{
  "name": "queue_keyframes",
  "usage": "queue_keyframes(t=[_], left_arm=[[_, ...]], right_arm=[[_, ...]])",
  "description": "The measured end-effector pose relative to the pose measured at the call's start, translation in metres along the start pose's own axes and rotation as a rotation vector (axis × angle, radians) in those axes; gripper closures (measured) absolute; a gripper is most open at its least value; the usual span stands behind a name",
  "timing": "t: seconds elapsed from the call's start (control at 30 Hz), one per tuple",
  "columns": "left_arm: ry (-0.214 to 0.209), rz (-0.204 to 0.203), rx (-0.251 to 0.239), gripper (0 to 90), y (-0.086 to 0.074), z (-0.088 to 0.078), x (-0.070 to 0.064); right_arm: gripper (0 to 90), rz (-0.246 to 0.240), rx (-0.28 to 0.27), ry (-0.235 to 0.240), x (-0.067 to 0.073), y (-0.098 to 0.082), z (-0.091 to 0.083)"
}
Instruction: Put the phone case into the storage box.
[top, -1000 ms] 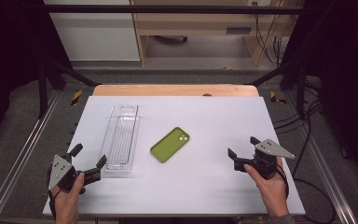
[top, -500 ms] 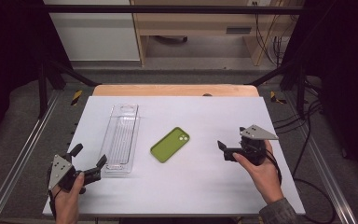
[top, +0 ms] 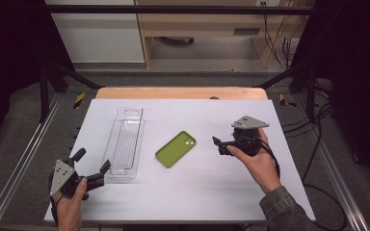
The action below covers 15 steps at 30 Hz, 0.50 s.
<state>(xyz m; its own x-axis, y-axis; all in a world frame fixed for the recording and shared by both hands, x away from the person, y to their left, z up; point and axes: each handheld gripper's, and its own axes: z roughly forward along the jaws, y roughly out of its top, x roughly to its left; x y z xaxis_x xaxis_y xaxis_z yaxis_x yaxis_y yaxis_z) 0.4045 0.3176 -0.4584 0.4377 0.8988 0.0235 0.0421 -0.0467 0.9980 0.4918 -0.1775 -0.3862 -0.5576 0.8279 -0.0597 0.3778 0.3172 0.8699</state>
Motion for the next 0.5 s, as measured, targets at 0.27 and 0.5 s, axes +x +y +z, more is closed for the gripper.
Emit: queue_keyframes(t=[0.27,0.5], left_arm=[[-0.002,-0.002,0.000,1.3,0.000,0.000,0.000],[-0.006,-0.001,0.000,1.3,0.000,0.001,-0.001]], right_arm=[[5.9,-0.012,0.046,0.015,0.001,0.010,0.015],[6.1,-0.030,0.092,0.028,0.007,0.017,0.035]])
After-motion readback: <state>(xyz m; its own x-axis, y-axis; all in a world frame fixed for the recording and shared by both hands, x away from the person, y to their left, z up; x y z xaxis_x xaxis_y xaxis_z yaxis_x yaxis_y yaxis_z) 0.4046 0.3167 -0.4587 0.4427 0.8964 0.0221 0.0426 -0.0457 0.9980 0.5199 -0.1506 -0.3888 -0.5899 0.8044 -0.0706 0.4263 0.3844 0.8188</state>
